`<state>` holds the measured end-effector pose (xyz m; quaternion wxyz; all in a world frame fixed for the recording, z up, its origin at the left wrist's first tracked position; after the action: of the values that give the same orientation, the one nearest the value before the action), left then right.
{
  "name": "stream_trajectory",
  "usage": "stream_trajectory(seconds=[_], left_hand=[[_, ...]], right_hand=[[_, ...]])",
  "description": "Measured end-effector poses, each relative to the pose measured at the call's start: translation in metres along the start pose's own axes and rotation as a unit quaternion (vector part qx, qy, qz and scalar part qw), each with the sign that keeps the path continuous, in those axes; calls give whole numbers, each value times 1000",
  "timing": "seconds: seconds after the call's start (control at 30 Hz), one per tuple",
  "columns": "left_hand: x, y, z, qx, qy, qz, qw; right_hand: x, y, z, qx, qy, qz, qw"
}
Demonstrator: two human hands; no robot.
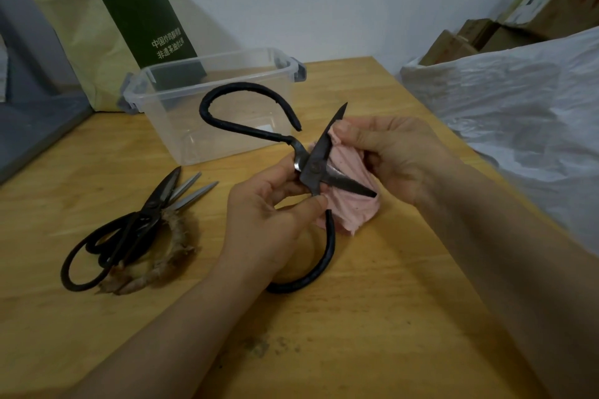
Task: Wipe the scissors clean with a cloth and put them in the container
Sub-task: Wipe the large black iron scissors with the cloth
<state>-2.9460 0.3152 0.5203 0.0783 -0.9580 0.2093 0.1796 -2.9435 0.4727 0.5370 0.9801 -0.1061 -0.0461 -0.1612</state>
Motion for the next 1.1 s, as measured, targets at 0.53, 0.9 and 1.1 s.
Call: stream_trajectory(seconds=[0.53, 0.9, 1.1], left_hand=[[-1, 0, 3, 6, 30, 6, 1000], [-3, -4, 4, 36, 51, 4, 998], [-2, -7, 3, 35, 59, 23, 997]], right_hand=[[6, -10, -6, 104, 25, 45, 993], [2, -8, -8, 124, 28, 57, 990], [-6, 2, -2, 41, 60, -56, 996]])
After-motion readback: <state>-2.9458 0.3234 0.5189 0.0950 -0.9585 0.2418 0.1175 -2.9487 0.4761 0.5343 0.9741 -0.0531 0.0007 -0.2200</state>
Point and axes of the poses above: each hand's wrist, its own x-axis away from the middle knuckle, its own y-axis out of the back of the hand, z = x × y, the point moved 4 cm from there along -x, towards the middle knuckle, and after that the axes turned 10 degrees about x, right-handed, at the moved point
